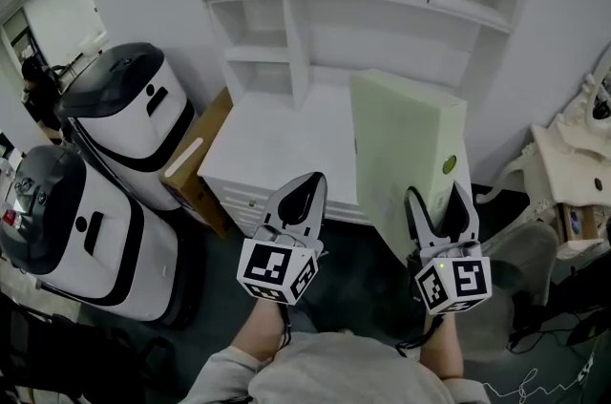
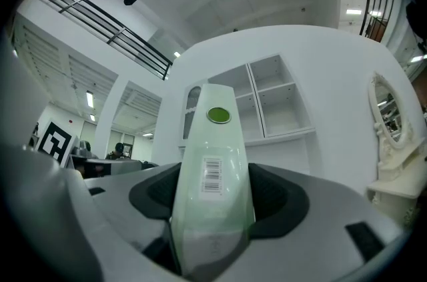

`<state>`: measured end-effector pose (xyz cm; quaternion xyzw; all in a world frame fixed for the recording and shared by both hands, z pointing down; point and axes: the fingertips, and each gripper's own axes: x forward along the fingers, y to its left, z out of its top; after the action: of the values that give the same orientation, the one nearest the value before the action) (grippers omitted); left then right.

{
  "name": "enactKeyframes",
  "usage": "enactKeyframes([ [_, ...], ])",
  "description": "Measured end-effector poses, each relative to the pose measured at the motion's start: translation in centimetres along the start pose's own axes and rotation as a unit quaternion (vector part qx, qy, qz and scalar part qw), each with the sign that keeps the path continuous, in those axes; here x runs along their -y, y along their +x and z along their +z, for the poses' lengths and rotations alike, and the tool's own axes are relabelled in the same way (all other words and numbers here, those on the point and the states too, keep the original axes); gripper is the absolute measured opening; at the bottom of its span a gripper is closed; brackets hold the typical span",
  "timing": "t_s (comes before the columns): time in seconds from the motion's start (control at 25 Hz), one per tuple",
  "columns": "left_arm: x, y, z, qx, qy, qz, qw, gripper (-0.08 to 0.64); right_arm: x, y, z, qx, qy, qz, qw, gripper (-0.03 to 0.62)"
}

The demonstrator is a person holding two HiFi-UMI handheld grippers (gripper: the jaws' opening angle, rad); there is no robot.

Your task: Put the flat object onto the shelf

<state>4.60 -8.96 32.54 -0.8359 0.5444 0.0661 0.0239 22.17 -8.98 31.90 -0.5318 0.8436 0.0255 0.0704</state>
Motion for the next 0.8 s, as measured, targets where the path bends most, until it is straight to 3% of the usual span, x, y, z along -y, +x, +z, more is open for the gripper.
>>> enactKeyframes([
  [0.8,-13.0,9.9,-0.3,-0.005,-0.005,-0.079,0.9969,0.014,-2.4,13.8,-1.3,0.007,-0.013,-0.075,0.997,0.296],
])
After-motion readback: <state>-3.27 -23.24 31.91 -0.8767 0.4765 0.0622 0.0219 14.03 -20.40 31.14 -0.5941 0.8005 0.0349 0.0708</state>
